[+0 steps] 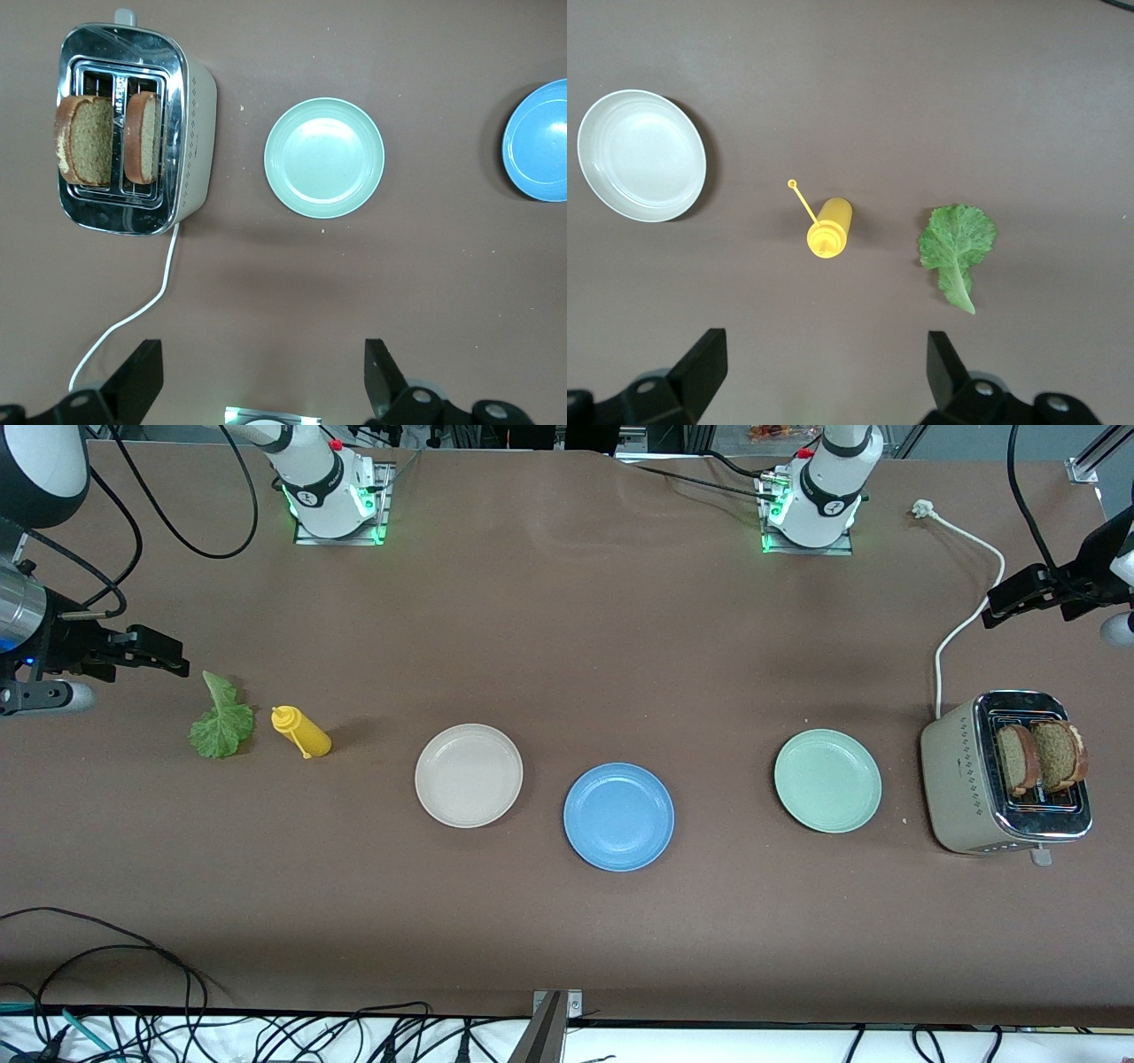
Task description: Make sandwich in blue plate with both arms
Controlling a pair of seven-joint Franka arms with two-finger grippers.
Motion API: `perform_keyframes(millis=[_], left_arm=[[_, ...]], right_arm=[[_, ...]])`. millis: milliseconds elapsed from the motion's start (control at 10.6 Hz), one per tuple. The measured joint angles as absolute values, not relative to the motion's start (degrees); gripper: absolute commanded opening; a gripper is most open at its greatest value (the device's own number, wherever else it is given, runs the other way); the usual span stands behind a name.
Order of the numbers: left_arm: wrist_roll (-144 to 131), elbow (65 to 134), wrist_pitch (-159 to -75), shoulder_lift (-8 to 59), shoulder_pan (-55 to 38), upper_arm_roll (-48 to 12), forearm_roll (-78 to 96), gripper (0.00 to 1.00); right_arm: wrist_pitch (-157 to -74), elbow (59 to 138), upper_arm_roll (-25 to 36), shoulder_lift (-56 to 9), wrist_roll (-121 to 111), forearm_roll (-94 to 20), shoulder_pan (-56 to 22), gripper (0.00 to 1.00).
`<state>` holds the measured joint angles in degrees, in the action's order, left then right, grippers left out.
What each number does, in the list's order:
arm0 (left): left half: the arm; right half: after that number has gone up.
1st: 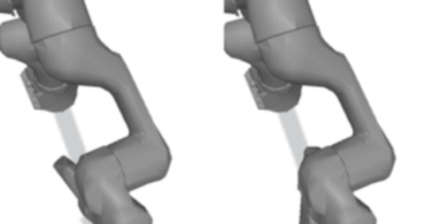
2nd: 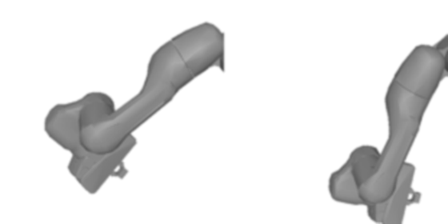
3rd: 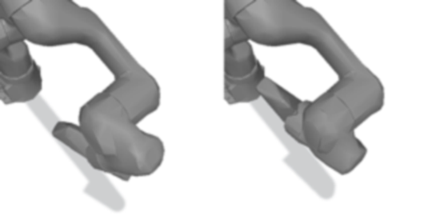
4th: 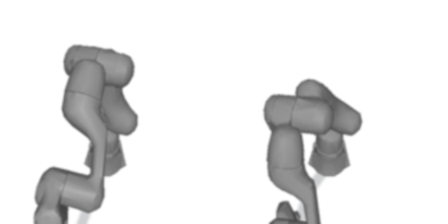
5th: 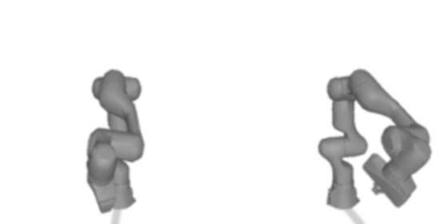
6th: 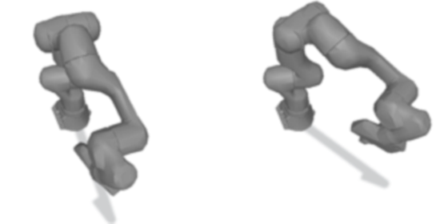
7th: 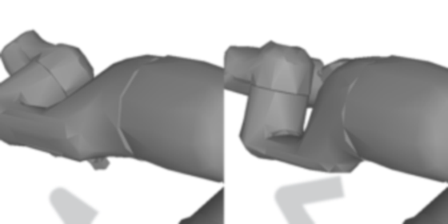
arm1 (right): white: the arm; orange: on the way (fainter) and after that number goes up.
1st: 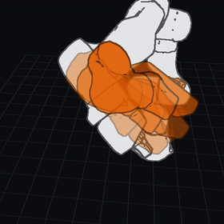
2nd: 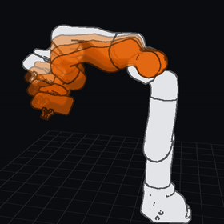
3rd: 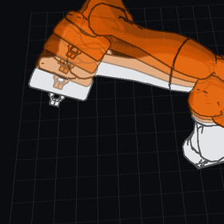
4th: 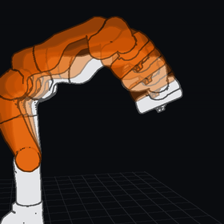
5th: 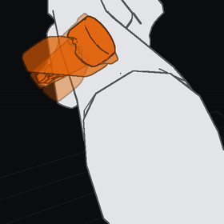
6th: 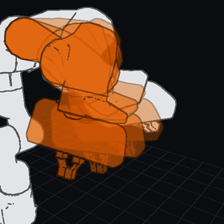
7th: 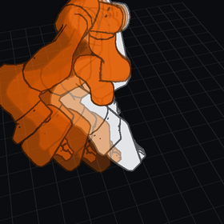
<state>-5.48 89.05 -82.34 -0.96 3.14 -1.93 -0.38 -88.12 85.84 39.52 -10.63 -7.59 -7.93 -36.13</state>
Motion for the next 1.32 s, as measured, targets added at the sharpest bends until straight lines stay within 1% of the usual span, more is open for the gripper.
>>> perform_keyframes(millis=[751, 1315], left_arm=[[-5.5, 89.1, -82.2, -1.0, 3.4, -1.7, -0.4, 1.0], [-5.1, 89.2, -82.2, 0.6, 7.2, -1.5, -0.4, 1.0]], right_arm=[[-85.3, 85.9, 40.6, -10.8, -7.6, -7.2, -35.9, 1.0], [-85.0, 86.1, 40.8, -11.3, -7.6, -7.0, -35.7, 1.0]])
